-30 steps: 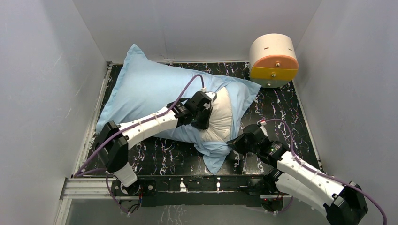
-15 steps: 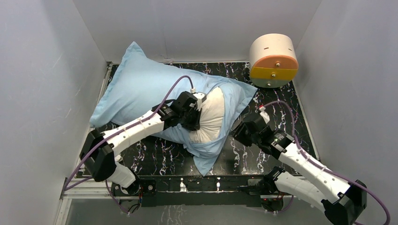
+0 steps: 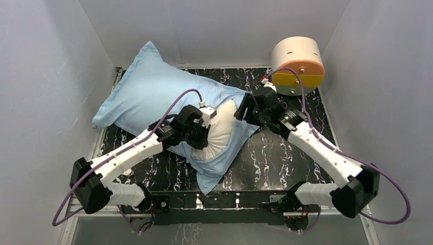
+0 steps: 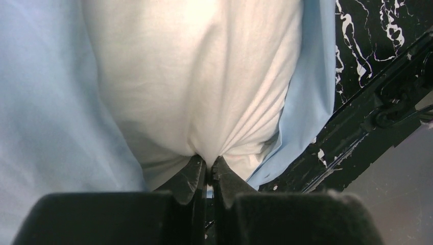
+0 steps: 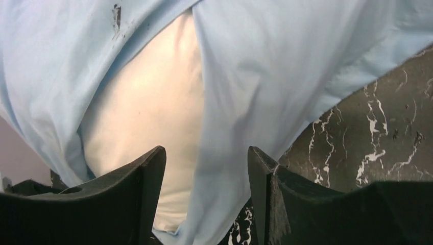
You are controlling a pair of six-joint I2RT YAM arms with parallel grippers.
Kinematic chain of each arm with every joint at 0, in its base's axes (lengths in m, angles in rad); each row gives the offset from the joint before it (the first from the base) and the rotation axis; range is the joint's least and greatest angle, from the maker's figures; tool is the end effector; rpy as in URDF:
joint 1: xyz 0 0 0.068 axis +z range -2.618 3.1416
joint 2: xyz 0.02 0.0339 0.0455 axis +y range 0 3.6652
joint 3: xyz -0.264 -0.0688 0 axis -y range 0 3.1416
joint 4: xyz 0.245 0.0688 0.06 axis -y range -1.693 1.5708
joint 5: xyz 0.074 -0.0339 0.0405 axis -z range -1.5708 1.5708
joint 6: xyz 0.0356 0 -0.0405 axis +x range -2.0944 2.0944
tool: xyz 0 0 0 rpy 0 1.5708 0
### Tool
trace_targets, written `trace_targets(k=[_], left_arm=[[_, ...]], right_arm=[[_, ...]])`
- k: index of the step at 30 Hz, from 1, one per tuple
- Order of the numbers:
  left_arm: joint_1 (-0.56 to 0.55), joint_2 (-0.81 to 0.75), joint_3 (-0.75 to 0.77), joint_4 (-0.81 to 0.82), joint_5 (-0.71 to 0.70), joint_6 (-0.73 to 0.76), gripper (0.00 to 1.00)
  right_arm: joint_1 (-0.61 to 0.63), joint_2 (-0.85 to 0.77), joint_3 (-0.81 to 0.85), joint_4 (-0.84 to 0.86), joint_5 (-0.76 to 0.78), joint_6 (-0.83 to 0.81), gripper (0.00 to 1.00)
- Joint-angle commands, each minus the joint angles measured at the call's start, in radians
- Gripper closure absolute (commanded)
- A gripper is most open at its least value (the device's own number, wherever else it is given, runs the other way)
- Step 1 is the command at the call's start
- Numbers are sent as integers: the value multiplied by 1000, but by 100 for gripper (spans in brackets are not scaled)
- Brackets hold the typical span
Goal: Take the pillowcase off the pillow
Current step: Remove the pillow from the pillowcase.
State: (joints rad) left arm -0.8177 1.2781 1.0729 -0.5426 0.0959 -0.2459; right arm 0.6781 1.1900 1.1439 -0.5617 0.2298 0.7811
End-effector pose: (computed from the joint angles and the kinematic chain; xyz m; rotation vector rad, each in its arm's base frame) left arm 0.1864 -0.2038 0.3007 0.7262 2.2920 -0.6314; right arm 0.2065 0.1559 0.3452 0.2476 2.2065 0.5813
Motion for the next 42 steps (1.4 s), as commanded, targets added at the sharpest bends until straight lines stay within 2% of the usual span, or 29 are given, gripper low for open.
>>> trace_targets(k=[1, 3, 4, 6, 9, 12, 14, 20, 24, 25, 27, 29, 31, 32, 33, 34, 36, 39, 42], left_arm=[[-9, -26, 40, -70, 10, 22, 91], [-9, -41, 84, -77, -20, 11, 64], [-9, -49, 109, -76, -43, 10, 56], [-10, -61, 165, -78, -77, 16, 38], [-9, -58, 268, -76, -127, 34, 22], [-10, -4, 351, -74, -235, 69, 6], [-7, 64, 405, -83, -294, 108, 2], [21, 377, 632, -177, -398, 203, 2], [63, 470, 648, -106, -326, 254, 2], [74, 502, 657, -106, -326, 270, 3], [92, 551, 672, -107, -406, 255, 15], [120, 569, 688, -95, -484, 215, 23], [148, 558, 691, -95, -519, 183, 41], [159, 544, 675, -90, -542, 178, 53], [175, 526, 648, -82, -570, 185, 71], [184, 509, 619, -75, -594, 195, 77], [240, 468, 555, -62, -611, 211, 100], [324, 398, 466, -17, -593, 212, 100], [373, 361, 447, -7, -601, 209, 100]], right_arm=[[-32, 125, 101, 82, -80, -100, 35], [-42, 197, 129, 35, 28, -105, 50], [-42, 231, 137, -16, 104, -89, 56], [-57, 281, 144, -60, 141, -84, 66], [-60, 300, 131, -55, 90, -89, 82], [-62, 257, 81, 12, 31, -87, 84], [-66, 219, 46, 50, 7, -80, 84], [-118, 146, -26, 131, -112, -12, 87], [-132, 132, -74, 177, -188, 31, 88], [-137, 130, -80, 178, -197, 35, 88], [-148, 127, -86, 171, -199, 35, 88], [-158, 123, -88, 149, -174, 28, 89], [-164, 117, -87, 86, -89, 20, 91], [-164, 114, -87, 37, 0, 20, 93], [-164, 109, -91, -24, 95, 30, 96], [-163, 104, -110, -63, 173, 38, 98], [-166, 87, -205, -65, 247, 25, 100], [-187, 89, -291, -85, 264, 49, 100], [-194, 100, -320, -82, 267, 88, 100]])
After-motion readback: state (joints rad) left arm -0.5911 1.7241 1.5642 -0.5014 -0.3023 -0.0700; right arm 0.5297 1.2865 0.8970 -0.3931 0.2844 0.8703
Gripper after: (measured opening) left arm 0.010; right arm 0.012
